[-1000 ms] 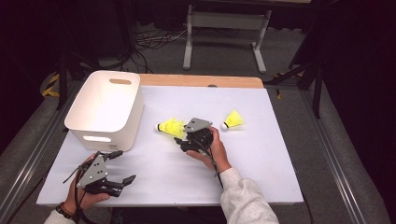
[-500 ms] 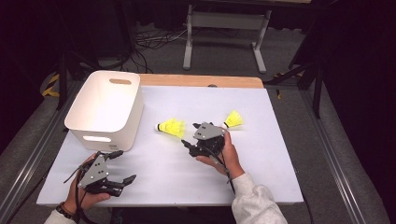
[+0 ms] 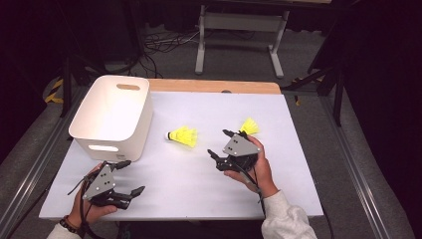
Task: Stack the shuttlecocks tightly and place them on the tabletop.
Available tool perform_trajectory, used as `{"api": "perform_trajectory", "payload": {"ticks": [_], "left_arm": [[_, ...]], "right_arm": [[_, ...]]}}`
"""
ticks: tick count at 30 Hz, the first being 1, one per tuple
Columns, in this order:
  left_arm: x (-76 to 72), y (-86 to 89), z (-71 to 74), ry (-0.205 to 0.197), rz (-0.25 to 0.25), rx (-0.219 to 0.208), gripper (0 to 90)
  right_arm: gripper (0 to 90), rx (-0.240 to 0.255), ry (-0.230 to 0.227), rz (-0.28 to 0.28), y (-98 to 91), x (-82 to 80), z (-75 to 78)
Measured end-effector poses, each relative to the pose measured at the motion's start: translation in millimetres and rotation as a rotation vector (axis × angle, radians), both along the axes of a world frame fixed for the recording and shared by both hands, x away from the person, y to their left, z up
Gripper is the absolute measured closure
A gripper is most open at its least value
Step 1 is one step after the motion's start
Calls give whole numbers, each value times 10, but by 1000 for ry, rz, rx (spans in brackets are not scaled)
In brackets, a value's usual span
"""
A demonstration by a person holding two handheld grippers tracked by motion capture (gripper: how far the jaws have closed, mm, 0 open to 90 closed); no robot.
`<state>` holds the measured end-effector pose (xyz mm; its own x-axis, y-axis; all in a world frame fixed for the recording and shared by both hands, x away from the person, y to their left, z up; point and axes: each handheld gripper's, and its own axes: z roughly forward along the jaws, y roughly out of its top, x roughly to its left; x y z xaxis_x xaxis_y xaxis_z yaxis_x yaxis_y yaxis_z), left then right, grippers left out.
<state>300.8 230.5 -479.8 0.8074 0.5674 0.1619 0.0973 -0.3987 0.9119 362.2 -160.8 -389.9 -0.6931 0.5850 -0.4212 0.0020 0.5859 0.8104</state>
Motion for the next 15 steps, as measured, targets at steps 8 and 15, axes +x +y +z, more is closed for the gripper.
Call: {"api": "perform_trajectory", "payload": {"ticks": [8,15], "left_arm": [[11,11,-3,1,11,-3,97],[10,10,0,-2,11,-9,96]], "right_arm": [[228,-15,-17,-39,-212,-112,-59],[216,-33,-6,-49,-378,-243,-148]]}}
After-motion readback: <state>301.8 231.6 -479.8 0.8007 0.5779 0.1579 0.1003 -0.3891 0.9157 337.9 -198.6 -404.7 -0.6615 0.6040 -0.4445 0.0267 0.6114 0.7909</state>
